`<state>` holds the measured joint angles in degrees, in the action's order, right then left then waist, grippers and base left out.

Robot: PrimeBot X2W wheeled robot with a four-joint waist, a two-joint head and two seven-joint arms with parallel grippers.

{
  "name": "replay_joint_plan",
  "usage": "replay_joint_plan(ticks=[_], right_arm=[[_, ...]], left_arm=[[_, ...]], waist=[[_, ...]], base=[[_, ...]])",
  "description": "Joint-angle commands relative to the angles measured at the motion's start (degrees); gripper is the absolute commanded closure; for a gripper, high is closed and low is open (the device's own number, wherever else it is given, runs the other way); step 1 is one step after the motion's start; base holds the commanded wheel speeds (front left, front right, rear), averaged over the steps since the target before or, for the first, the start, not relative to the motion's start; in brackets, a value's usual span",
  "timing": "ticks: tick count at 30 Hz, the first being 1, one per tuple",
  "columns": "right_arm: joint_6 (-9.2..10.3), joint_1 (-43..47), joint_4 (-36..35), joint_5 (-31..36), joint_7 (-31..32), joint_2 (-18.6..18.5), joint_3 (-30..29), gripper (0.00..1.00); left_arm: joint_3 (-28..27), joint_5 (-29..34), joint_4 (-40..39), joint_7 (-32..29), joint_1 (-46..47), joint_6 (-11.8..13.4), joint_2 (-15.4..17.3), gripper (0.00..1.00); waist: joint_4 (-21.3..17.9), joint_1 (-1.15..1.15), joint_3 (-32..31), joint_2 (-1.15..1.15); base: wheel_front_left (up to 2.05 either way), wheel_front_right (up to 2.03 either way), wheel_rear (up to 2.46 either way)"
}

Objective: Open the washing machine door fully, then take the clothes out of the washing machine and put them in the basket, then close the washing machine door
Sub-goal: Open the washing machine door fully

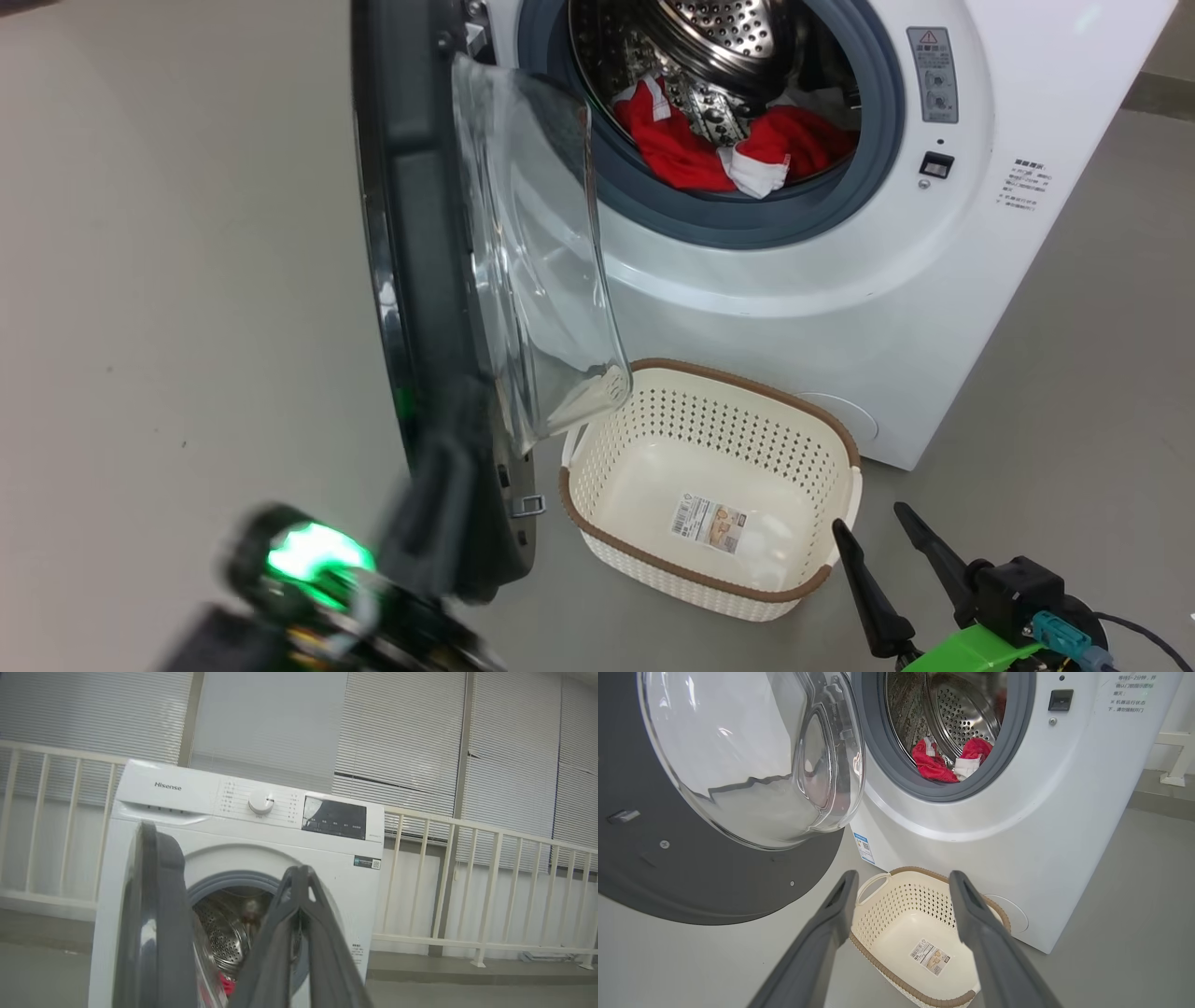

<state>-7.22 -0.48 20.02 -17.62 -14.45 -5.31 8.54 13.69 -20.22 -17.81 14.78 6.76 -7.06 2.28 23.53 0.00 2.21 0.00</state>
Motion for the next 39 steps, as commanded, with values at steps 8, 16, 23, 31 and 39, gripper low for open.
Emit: replay_joint_plan(ticks=[8, 16, 23, 31, 39], right_arm=[[-0.26, -1.2, -1.7, 0.2, -0.5, 0.0, 1.2, 0.00], [-0.26, -1.3, -1.8, 0.1, -0.5, 0.4, 1.4, 0.00], [-0.26, -1.4, -2.1, 0.1, -0.5, 0.6, 1.3, 0.00], [-0.26, -1.7, -2.6, 0.3, -0.5, 0.8, 1.3, 0.00], [-0.26, -2.3, -3.1, 0.7, -0.5, 0.9, 1.2, 0.00]], left_arm=[[7.5, -3.1, 9.5, 0.2, -2.6, 1.0, 0.6, 1.00], [5.3, -5.9, 20.4, 0.2, -0.5, 1.1, 0.6, 1.00], [1.7, -7.0, 25.3, 0.2, 1.1, 1.1, 0.6, 1.00], [-4.0, -6.0, 25.9, 0.2, 1.1, 1.0, 0.6, 1.00], [-11.4, -3.6, 26.7, 0.2, 1.3, 0.8, 0.6, 1.00]], waist=[[-0.9, 0.00, 0.1, 0.00], [-1.3, 0.00, 0.4, 0.00], [-1.4, 0.00, 0.5, 0.00], [-1.0, 0.00, 1.5, 0.00], [-0.7, 0.00, 2.6, 0.00]], base=[[0.00, 0.00, 0.00], [0.00, 0.00, 0.00], [0.00, 0.00, 0.00], [0.00, 0.00, 0.00], [0.00, 0.00, 0.00]])
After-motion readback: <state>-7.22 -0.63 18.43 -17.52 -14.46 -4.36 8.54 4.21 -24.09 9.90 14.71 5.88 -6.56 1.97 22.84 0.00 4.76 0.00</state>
